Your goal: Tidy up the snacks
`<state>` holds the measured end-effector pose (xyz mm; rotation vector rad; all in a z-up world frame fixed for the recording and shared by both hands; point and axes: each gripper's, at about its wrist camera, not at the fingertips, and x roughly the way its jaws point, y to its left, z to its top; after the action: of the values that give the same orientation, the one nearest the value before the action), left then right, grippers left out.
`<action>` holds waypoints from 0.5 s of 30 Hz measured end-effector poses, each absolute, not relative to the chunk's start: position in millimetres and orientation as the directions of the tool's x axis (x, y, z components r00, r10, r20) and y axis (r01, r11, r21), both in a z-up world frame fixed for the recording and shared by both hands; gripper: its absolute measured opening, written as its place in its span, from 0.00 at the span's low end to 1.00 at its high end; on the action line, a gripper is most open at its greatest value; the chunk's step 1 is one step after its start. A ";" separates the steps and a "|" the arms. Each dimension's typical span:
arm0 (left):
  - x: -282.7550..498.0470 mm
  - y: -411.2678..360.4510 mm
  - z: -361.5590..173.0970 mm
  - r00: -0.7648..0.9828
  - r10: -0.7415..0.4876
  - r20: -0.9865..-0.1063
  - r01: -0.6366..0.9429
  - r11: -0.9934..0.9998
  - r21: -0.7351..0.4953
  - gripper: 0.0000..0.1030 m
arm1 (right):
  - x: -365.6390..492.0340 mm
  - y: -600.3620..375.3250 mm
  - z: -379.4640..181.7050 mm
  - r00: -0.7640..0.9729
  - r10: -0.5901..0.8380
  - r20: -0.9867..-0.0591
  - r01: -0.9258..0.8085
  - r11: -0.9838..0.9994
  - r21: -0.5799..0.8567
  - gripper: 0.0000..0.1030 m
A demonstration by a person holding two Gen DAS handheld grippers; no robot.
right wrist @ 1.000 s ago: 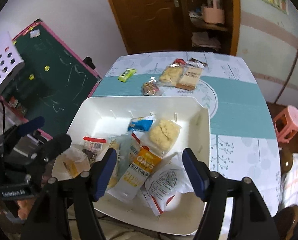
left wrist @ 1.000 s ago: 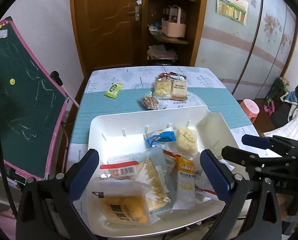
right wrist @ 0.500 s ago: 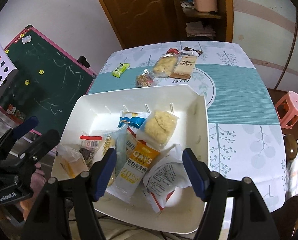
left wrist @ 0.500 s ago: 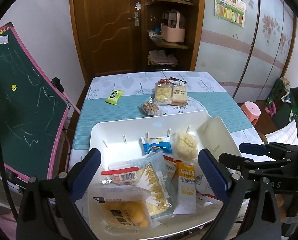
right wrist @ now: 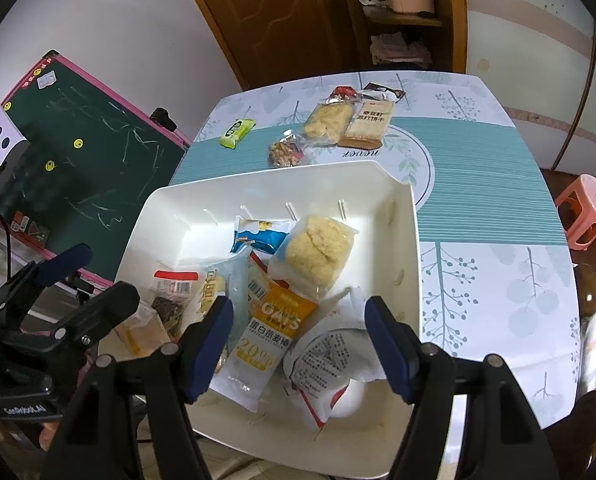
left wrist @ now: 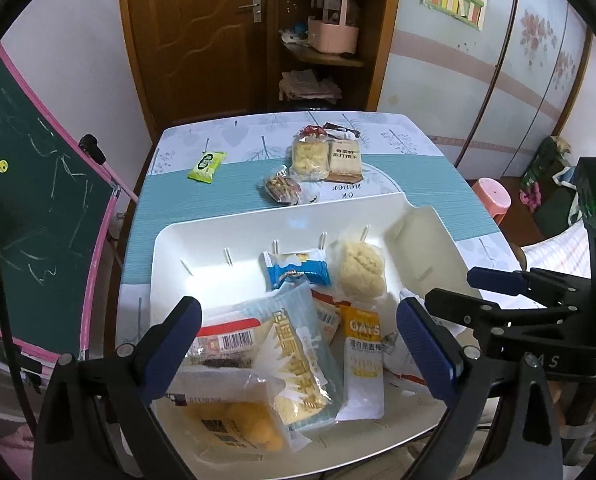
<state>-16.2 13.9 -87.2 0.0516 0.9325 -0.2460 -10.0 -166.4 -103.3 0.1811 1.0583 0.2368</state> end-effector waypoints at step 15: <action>29.5 12.2 -49.4 0.620 -0.157 -0.769 0.215 0.976 -0.026 0.95 | 9.6 -172.6 -83.6 0.529 0.258 -0.809 -0.120 0.966 0.230 0.67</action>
<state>29.5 12.2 -49.4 0.0712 0.8763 -0.2143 9.6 -172.6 -83.6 0.1526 0.9893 0.2268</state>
